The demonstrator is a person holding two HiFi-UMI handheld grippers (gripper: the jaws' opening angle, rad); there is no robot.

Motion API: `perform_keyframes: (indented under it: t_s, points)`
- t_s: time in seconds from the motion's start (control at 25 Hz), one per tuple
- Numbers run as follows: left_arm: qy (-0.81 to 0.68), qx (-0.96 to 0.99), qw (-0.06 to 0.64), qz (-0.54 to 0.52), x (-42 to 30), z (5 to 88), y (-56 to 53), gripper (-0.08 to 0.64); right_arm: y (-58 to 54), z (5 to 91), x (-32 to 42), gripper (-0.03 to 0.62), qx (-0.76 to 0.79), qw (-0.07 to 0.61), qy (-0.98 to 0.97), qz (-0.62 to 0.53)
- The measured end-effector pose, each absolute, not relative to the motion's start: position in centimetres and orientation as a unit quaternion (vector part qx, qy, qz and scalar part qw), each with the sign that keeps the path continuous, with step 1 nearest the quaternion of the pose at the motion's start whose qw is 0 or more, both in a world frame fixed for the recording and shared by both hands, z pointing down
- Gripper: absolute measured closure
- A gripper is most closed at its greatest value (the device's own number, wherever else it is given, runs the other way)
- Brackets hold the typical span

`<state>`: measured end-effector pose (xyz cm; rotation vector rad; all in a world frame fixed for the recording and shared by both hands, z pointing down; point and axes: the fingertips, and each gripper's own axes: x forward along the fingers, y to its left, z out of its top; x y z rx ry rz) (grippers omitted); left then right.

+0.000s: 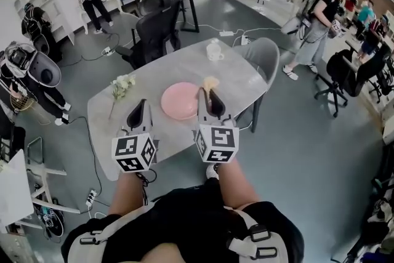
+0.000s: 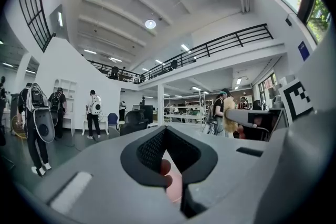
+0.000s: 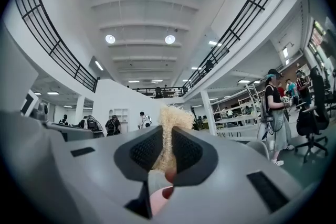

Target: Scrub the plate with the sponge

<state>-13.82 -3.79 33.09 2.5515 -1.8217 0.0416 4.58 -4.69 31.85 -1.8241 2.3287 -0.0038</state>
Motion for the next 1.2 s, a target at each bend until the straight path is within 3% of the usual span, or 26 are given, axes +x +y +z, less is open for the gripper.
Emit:
perform_keyframes:
  t_s: [0.56,1.2]
  points:
    - [-0.624,0.779,0.037,0.046,-6.7,35.7,-19.2,0.565,-22.1,34.5,10.8,0.540,-0.554,0.063,0.829,-0.044]
    - [-0.649,0.752,0.069,0.097,-10.7,39.1,-25.9,0.565,-29.6,36.1,7.6,0.540,-0.520,0.033,0.851,-0.064]
